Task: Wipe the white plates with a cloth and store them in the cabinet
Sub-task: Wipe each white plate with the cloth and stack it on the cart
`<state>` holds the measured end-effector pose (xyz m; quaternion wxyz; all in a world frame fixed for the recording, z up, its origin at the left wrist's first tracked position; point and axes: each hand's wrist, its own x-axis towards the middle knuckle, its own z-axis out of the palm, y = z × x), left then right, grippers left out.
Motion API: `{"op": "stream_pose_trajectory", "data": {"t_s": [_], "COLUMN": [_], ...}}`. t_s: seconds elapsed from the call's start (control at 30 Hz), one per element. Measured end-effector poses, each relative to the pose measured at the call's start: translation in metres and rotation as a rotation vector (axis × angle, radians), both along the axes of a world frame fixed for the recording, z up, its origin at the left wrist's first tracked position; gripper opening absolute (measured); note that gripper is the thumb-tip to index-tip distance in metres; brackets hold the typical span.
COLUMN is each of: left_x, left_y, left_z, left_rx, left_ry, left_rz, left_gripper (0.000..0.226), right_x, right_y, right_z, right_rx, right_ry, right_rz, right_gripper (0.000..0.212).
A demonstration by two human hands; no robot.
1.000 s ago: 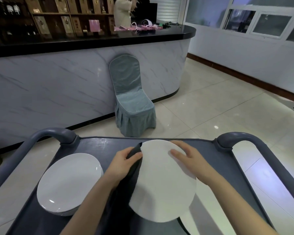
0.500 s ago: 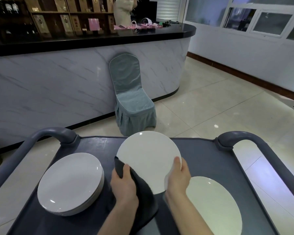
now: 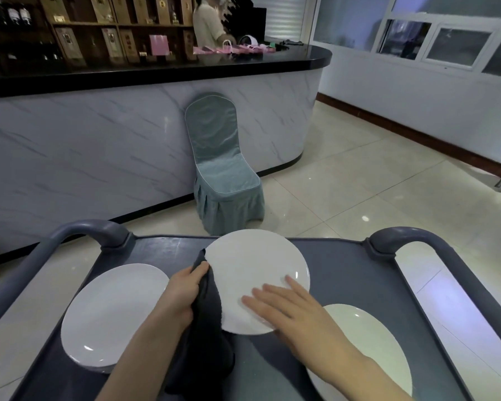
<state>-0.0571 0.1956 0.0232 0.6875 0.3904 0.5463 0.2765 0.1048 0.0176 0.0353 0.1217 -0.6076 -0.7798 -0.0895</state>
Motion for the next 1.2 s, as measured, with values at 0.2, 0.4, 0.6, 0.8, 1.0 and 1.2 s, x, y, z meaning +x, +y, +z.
{"op": "stream_pose_trajectory", "data": {"t_s": [0.2, 0.4, 0.6, 0.8, 1.0, 1.2], "left_x": [0.028, 0.056, 0.060, 0.051, 0.058, 0.052], "left_y": [-0.023, -0.045, -0.042, -0.075, -0.046, -0.051], "left_z": [0.018, 0.004, -0.015, -0.029, -0.016, -0.019], "left_rx": [-0.126, 0.550, 1.056, 1.255, 1.085, 1.099], "left_ry": [-0.263, 0.041, 0.309, 0.302, 0.269, 0.184], "left_rz": [0.145, -0.334, -0.479, -0.672, -0.608, -0.562], "left_gripper": [0.036, 0.050, 0.055, 0.057, 0.047, 0.049], "right_x": [-0.006, -0.024, -0.007, 0.000, -0.004, 0.001], "right_y": [0.002, 0.021, 0.019, 0.025, 0.015, 0.017], "right_z": [0.009, 0.002, 0.000, 0.001, -0.001, 0.003], "right_rx": [-0.013, 0.001, -0.096, 0.012, -0.046, -0.050], "right_ry": [0.244, 1.257, 1.846, 1.863, 1.850, 1.852], "right_rz": [-0.080, -0.265, -0.244, -0.372, -0.293, -0.324], "right_gripper": [0.090, 0.064, 0.056, 0.050, 0.053, 0.054]}}
